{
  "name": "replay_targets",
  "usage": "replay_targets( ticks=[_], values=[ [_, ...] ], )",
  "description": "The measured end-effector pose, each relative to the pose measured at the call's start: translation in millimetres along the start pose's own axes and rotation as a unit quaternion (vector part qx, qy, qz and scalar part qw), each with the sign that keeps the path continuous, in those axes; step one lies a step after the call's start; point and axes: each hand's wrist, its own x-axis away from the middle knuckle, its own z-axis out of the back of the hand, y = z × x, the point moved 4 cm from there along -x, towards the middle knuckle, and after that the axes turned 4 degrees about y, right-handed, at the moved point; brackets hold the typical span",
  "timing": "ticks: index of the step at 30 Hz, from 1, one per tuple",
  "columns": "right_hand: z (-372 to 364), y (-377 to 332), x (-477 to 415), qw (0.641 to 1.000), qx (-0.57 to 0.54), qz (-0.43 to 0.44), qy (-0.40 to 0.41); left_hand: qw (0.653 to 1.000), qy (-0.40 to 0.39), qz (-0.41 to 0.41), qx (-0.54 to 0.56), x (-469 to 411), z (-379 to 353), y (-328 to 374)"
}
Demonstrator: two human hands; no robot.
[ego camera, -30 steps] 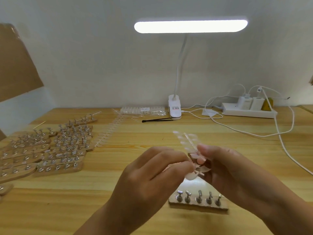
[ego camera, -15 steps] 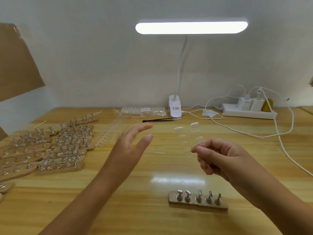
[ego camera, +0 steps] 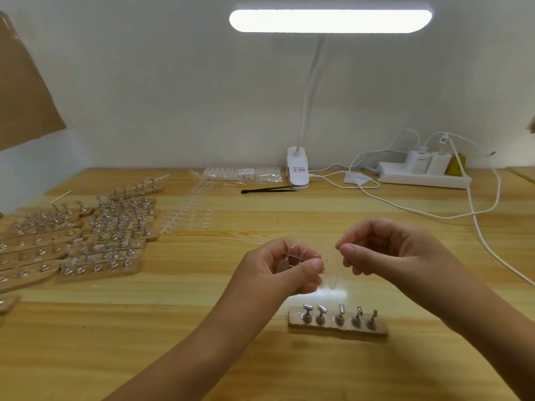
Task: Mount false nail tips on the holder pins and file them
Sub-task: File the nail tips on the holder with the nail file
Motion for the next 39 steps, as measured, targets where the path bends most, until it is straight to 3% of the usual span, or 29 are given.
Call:
replay_targets(
  ticks=[4, 6, 8, 9, 10, 11, 12, 13, 14, 16, 18, 21, 24, 26, 32, 39],
  values=[
    [-4.7, 7.5, 1.2, 0.998, 0.03, 0.044, 0.017, 1.0, 0.001, 0.006, -0.003, 0.3, -1.7, 1.3],
    [-2.9, 6.3, 6.4, 0.984, 0.108, 0.132, 0.055, 1.0, -0.001, 0.014, 0.013, 0.7, -2.7, 2.5],
    [-6.7, -4.8, 16.0, 0.909, 0.288, 0.292, 0.079, 0.997, -0.002, 0.041, 0.062, 1.3, -3.6, 1.7],
    [-10.8, -7.0, 21.3, 0.86, 0.355, 0.362, 0.066, 0.995, -0.003, 0.055, 0.087, 1.9, -3.8, 1.5],
    [-13.0, -5.1, 24.9, 0.834, 0.378, 0.398, 0.053, 0.993, -0.005, 0.061, 0.099, 2.7, -4.2, 2.1],
    [-12.2, -2.6, 25.8, 0.848, 0.355, 0.392, 0.049, 0.994, -0.008, 0.057, 0.095, 3.4, -4.1, 2.9],
    [-9.0, -2.3, 22.8, 0.901, 0.274, 0.334, 0.046, 0.996, -0.013, 0.036, 0.076, 4.3, -4.5, 4.6],
    [-4.1, 0.0, 17.1, 0.963, 0.134, 0.231, 0.035, 0.999, -0.017, -0.001, 0.041, 5.9, -5.1, 7.6],
    [-2.1, 7.5, 11.3, 0.994, -0.032, 0.105, 0.002, 0.999, -0.016, -0.051, -0.008, 8.2, -5.6, 10.8],
    [-3.5, 28.1, 6.1, 0.956, -0.272, -0.096, -0.059, 0.98, -0.011, -0.159, -0.121, 15.0, -7.7, 16.5],
    [-3.0, 38.4, 3.6, 0.914, -0.363, -0.171, -0.065, 0.965, -0.01, -0.205, -0.161, 20.4, -10.7, 18.7],
    [0.5, 37.8, 4.6, 0.934, -0.32, -0.147, -0.058, 0.99, -0.018, -0.129, -0.053, 17.0, -10.1, 17.3],
    [0.1, 28.3, 8.1, 0.983, -0.166, -0.067, -0.034, 0.998, -0.034, -0.013, 0.055, 11.8, -10.0, 12.1],
    [-0.9, 22.3, 10.1, 0.997, -0.08, -0.004, 0.021, 0.992, -0.046, 0.043, 0.108, 11.3, -12.0, 10.2],
    [-2.7, 17.6, 15.7, 0.981, 0.087, 0.138, 0.107, 0.968, -0.053, 0.123, 0.21, 11.3, -14.7, 8.5],
    [0.7, 17.2, 12.7, 0.965, 0.164, 0.185, 0.082, 0.943, -0.066, 0.176, 0.274, 10.8, -12.8, 5.6]
  ],
)
